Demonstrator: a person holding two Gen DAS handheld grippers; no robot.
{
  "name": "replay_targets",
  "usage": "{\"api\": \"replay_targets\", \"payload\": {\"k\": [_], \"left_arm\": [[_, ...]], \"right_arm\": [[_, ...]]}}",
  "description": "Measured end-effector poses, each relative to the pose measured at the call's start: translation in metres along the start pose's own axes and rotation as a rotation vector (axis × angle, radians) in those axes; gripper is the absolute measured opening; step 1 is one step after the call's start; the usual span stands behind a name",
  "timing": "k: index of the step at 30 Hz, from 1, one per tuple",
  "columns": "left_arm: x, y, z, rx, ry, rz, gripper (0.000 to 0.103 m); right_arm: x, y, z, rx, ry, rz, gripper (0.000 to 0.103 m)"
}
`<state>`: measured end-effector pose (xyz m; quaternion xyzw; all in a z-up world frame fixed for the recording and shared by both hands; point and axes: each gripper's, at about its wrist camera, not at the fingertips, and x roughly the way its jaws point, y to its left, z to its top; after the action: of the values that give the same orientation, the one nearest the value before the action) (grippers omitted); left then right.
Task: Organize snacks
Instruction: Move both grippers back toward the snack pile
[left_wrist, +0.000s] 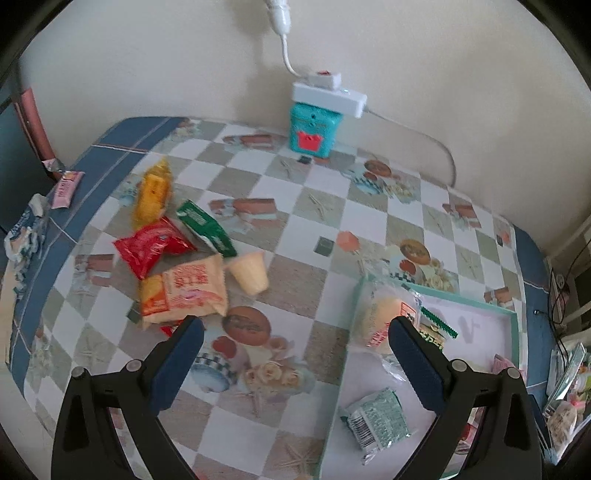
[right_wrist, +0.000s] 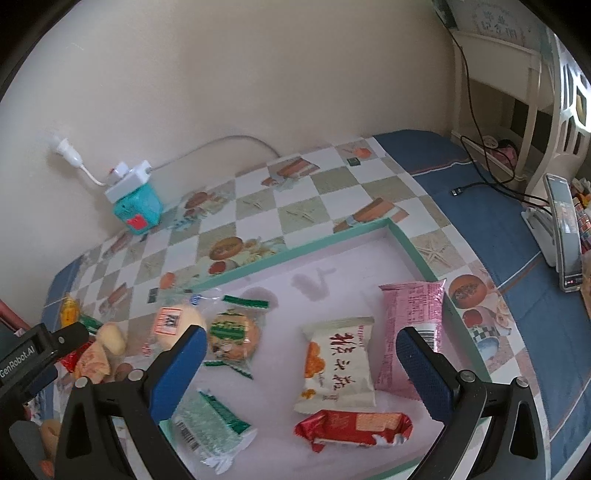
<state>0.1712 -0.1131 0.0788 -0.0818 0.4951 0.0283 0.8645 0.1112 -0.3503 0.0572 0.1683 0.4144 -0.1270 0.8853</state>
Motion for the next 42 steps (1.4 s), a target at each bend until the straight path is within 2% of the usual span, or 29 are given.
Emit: {"api": "replay_targets", "payload": {"k": [7,12,16,26,33,42], "left_arm": [[-0.017,0.015,0.000,-0.019,-0.038,0.019,0.100],[-0.031,0.037,0.000,-0.090,-0.065,0.017,0.100],[-0.036,0.060,-0.003,-0.135,-0.077,0.065,0.100],[-0.033,0.155,-0.015,-0.343,-0.051,0.197,0.100],[-0.031,0.215,-0.022,-0.482,-0.039,0.224,0.100],[-0.028,0.254,-0.031,-0.561,-0.023,0.227,0.100]], "right_arm": [[-0.003,0.016,-0.009,-0.031,0.023,-0.008,0.103],[-0.005,0.024,-0.019,-0.050,0.040,0.002,0.103],[-0.009,0.034,-0.026,-0.060,0.048,0.008,0.103],[-0.015,0.071,-0.036,-0.143,0.042,0.014,0.103],[-0.012,0.108,-0.050,-0.217,0.057,0.061,0.103],[-0.003,0.168,-0.081,-0.343,0.105,0.145,0.103]]}}
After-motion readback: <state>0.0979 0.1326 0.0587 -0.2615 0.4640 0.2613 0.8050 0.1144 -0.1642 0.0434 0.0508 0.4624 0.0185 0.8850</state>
